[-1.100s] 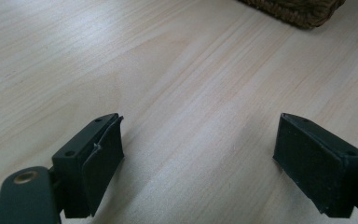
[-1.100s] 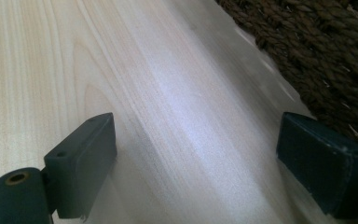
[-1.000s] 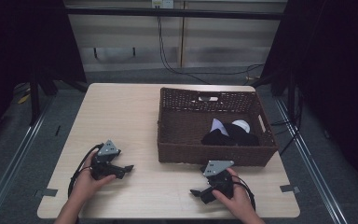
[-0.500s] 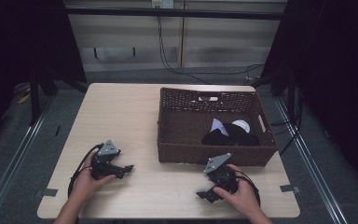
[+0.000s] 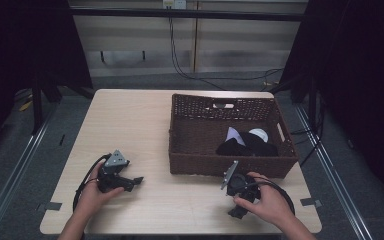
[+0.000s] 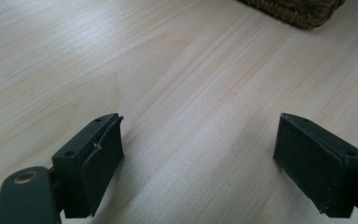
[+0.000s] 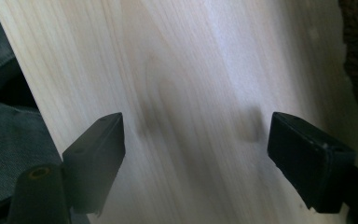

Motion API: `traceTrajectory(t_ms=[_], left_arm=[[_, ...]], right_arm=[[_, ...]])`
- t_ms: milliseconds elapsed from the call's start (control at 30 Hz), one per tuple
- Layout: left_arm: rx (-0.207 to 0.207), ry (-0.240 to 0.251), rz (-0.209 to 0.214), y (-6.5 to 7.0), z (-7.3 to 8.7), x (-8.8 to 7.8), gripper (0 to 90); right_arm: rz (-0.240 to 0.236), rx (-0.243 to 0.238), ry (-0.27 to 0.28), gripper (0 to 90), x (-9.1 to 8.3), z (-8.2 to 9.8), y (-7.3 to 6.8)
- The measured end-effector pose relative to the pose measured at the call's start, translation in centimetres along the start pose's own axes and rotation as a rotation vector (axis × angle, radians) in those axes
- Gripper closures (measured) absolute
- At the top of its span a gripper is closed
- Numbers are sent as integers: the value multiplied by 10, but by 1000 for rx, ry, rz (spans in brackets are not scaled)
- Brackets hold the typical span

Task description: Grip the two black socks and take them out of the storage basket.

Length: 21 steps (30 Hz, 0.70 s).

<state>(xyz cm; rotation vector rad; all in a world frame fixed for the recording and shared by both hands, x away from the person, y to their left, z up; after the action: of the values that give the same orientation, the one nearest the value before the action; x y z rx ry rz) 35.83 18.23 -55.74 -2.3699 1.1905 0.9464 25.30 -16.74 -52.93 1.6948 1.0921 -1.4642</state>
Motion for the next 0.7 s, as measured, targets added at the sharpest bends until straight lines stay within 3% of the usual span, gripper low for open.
traceTrajectory(t_ms=[400, 700], left_arm=[[0, 0, 0, 0, 0, 0, 147], [0, 0, 0, 0, 0, 0, 147]], right_arm=[[-14, -21, -80, 193, -14, 11, 7], [-32, -36, -149, 193, -34, 22, 14]])
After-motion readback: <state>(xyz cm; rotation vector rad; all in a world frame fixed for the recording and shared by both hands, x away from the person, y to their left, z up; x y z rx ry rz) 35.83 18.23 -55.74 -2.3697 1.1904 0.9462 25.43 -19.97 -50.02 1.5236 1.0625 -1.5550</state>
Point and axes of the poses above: each handheld gripper's, and its own axes: x roughly forward along the jaws, z roughly out of its underside, y roughly to its right, the point moved 7 cm from there along x, roughly forward along the jaws, and after that the axes turned 1 degree about x, right-handed, at the moved point
